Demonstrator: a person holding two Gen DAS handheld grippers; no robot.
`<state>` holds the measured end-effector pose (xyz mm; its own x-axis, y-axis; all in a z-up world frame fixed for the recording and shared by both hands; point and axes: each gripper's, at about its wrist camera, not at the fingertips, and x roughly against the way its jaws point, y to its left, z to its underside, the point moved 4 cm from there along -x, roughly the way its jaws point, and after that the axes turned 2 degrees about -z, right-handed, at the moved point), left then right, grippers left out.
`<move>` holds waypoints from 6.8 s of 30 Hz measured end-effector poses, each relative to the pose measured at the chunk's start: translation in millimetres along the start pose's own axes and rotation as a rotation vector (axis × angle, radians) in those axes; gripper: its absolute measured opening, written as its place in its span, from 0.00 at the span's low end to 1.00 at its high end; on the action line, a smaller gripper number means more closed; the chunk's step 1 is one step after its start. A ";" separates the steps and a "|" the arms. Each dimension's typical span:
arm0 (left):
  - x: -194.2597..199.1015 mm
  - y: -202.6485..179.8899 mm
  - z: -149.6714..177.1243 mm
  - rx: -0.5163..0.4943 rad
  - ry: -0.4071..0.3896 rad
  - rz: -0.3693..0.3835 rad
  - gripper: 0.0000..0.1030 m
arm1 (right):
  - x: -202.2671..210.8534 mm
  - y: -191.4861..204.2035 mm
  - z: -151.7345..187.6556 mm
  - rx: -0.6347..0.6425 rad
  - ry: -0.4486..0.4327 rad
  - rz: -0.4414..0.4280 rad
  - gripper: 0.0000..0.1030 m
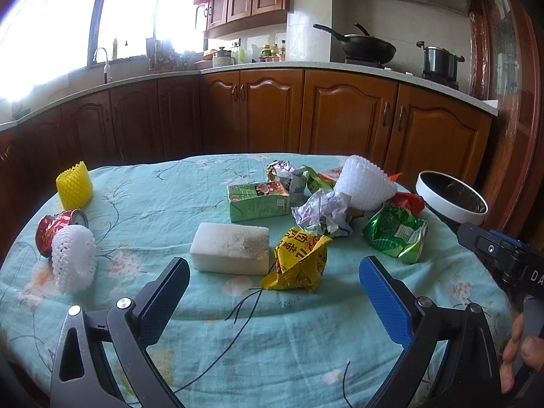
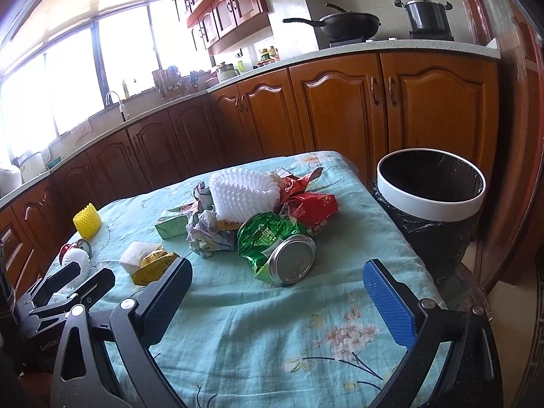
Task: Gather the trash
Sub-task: 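Close the left gripper on the yellow chip bag while the right gripper grasps the green can, then carry the chip bag and can with both grippers over the black-and-white bin, then open both grippers to drop the bag and can into the bin, then move both grippers back over the table toward the white block and red bag, then grasp the white foam block with the left gripper while the right gripper grasps the red snack bag, then carry the white block and red bag with both grippers over the bin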
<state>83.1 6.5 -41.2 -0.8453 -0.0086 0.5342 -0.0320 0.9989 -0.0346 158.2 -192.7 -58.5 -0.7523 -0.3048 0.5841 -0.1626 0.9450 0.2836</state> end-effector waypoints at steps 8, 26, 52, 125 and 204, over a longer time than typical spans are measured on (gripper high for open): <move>-32.6 -0.7 -9.7 -0.013 0.057 0.016 0.97 | -36.7 -9.1 -2.6 -0.060 0.093 0.008 0.65; -95.2 -23.9 -11.8 -0.087 0.205 0.112 0.33 | -77.9 -30.7 1.1 -0.142 0.200 -0.026 0.16; -84.2 -98.8 -45.3 -0.131 0.179 0.354 0.21 | -20.3 -103.2 -29.7 -0.136 0.089 0.034 0.10; -169.4 -197.8 -73.8 -0.193 0.166 0.432 0.77 | -37.2 -219.5 -65.4 -0.286 0.026 0.081 0.79; -89.9 -86.0 -62.8 -0.098 0.160 0.369 0.78 | -36.8 -132.9 -52.1 -0.188 0.075 -0.063 0.36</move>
<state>195.4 -75.7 -33.3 -0.6968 0.3503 0.6260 0.3149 0.9334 -0.1718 240.8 -313.2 -78.0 -0.6939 -0.3770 0.6135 -0.0804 0.8872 0.4543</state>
